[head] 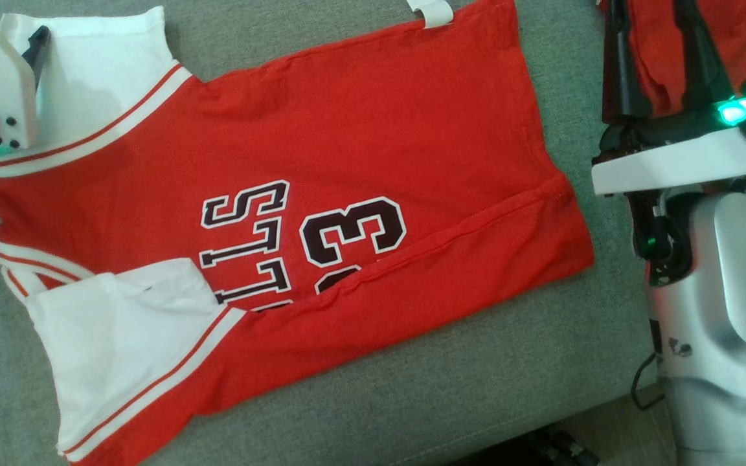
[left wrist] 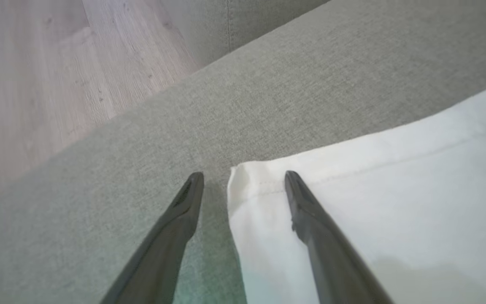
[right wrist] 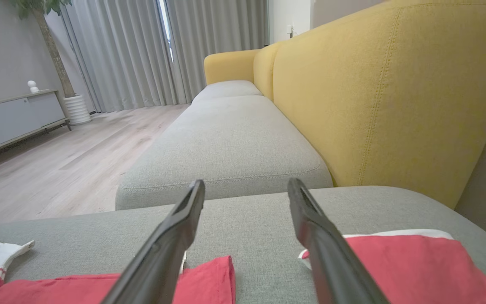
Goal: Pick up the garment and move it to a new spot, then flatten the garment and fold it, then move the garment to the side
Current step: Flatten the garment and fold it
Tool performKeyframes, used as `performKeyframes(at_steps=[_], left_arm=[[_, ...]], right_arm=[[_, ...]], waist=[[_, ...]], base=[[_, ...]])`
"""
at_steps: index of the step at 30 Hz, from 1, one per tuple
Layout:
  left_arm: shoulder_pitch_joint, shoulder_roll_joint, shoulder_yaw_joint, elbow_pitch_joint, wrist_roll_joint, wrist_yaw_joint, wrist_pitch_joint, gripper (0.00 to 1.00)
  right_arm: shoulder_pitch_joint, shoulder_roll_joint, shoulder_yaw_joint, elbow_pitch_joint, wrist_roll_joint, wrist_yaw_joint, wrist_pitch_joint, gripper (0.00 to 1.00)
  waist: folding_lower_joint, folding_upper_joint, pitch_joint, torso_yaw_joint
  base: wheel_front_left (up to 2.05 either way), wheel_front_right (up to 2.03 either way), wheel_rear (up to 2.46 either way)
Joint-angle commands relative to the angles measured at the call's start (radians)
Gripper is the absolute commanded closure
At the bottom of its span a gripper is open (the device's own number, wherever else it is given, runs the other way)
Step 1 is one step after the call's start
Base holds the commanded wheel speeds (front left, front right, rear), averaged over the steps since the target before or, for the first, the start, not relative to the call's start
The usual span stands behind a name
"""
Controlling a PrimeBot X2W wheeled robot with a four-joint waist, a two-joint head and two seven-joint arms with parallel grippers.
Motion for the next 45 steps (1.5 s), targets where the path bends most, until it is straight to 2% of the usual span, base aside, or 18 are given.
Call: performKeyframes(at_steps=[1, 3, 4, 5, 7, 10, 14, 19, 22, 25, 29, 35, 45], left_arm=[[-0.021, 0.040, 0.022, -0.002, -0.026, 0.002, 0.028, 0.00], [-0.016, 0.033, 0.014, -0.003, -0.085, 0.002, 0.086, 0.00], [-0.015, 0.034, 0.004, -0.011, -0.103, 0.002, 0.108, 0.55], [-0.014, 0.038, -0.007, -0.021, -0.118, 0.002, 0.125, 1.00], [-0.012, 0.043, -0.023, -0.043, -0.147, 0.002, 0.141, 1.00], [-0.014, 0.040, -0.020, -0.062, -0.168, 0.002, 0.093, 1.00], [-0.024, 0.021, -0.024, -0.091, -0.136, 0.002, -0.056, 1.00], [-0.025, -0.024, -0.030, -0.150, -0.072, 0.017, -0.267, 1.00], [-0.011, -0.045, -0.040, -0.185, -0.049, 0.028, -0.328, 1.00], [0.026, -0.072, -0.054, -0.269, -0.023, 0.058, -0.406, 1.00], [0.070, -0.078, -0.078, -0.366, 0.002, 0.084, -0.432, 1.00], [0.125, -0.070, -0.113, -0.497, 0.015, 0.106, -0.414, 1.00], [0.140, -0.056, -0.134, -0.598, 0.019, 0.125, -0.372, 1.00]], right_arm=[[-0.016, 0.010, 0.010, -0.034, 0.010, 0.007, -0.008, 0.00], [-0.017, 0.010, 0.005, -0.034, 0.009, 0.007, -0.007, 0.00], [-0.018, 0.010, 0.002, -0.034, 0.008, 0.007, -0.006, 0.00], [-0.019, 0.010, -0.001, -0.035, 0.007, 0.007, -0.005, 0.00], [-0.022, 0.010, -0.008, -0.034, 0.003, 0.007, -0.004, 0.00], [-0.024, 0.010, -0.018, -0.028, -0.005, 0.007, 0.000, 0.00], [-0.030, 0.005, -0.023, -0.011, -0.019, 0.007, 0.012, 0.00], [-0.051, -0.034, -0.022, 0.030, -0.017, 0.007, 0.043, 0.00], [-0.058, -0.056, -0.017, 0.056, -0.013, 0.007, 0.059, 0.00], [-0.075, -0.100, 0.000, 0.134, -0.005, 0.007, 0.098, 0.00], [-0.096, -0.133, 0.012, 0.245, 0.005, 0.007, 0.144, 0.00], [-0.137, -0.168, 0.022, 0.430, -0.007, 0.007, 0.196, 0.00], [-0.261, -0.157, -0.021, 0.664, -0.013, 0.007, 0.216, 0.00]], waist=[[0.0000, 0.0000, -0.001, 0.000], [0.0000, 0.0000, -0.001, -0.001], [0.0000, 0.0000, -0.002, 0.000], [0.0000, 0.0000, -0.002, 0.001], [0.0000, 0.0000, -0.006, 0.004], [0.0000, 0.0000, -0.021, 0.015], [0.0000, 0.0000, -0.052, 0.044], [0.0000, 0.0000, -0.100, 0.107], [0.0000, 0.0000, -0.118, 0.139], [0.0000, 0.0000, -0.139, 0.197], [0.0000, 0.0000, -0.146, 0.243], [0.0000, 0.0000, -0.146, 0.279], [0.0000, 0.0000, -0.116, 0.302]], base=[[0.00, 0.00, 0.00], [0.00, 0.00, 0.00], [0.00, 0.00, 0.00], [0.00, 0.00, 0.00], [0.00, 0.00, 0.00], [0.00, 0.00, 0.00], [0.00, 0.00, 0.00], [0.00, 0.00, 0.00], [0.00, 0.00, 0.00], [0.00, 0.00, 0.00], [0.00, 0.00, 0.00], [0.00, 0.00, 0.00], [0.00, 0.00, 0.00]])
